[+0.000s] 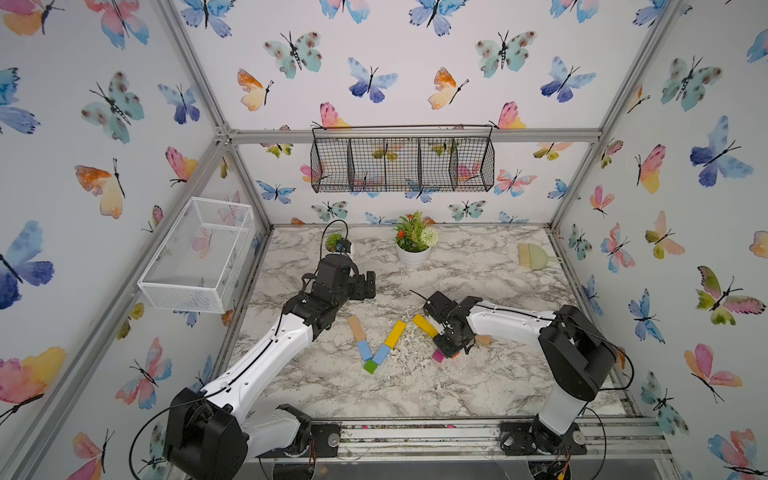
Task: Assemble the letter v with building blocks
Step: Adjust the building block at the center of the board, then assemble the building block at the center of the board.
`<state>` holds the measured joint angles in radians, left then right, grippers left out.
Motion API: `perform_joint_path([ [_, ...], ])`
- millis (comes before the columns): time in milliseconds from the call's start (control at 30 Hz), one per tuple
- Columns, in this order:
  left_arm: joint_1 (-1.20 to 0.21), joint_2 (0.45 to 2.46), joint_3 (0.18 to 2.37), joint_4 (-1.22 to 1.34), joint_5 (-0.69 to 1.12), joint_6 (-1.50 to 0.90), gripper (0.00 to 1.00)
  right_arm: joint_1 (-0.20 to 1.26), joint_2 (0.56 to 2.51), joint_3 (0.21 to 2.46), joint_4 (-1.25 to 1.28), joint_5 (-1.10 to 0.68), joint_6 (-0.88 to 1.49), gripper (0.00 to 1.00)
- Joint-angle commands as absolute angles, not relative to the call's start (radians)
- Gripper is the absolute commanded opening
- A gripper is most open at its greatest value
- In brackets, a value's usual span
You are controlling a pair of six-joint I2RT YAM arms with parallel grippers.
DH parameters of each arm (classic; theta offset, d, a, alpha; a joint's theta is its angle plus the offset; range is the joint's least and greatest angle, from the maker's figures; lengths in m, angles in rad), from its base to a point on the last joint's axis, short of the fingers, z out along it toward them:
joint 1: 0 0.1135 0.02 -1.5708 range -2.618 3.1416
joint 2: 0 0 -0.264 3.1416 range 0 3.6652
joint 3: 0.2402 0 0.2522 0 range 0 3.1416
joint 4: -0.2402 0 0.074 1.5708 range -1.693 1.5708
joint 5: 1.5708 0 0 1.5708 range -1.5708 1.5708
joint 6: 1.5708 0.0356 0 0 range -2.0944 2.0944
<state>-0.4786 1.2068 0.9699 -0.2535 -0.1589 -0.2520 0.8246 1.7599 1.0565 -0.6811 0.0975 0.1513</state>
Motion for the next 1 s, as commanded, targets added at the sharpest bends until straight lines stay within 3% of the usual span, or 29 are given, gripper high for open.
perform_joint_path([
  [0,-0.474,1.184,0.957,-0.241,-0.149,-0.253,0.98,0.83,1.792,1.07,-0.732,0.119,0.092,0.28],
  [967,-0.474,1.179,0.955,-0.238,-0.147,-0.252,0.98,0.83,1.848,1.075,-0.625,0.106,-0.023,0.29],
])
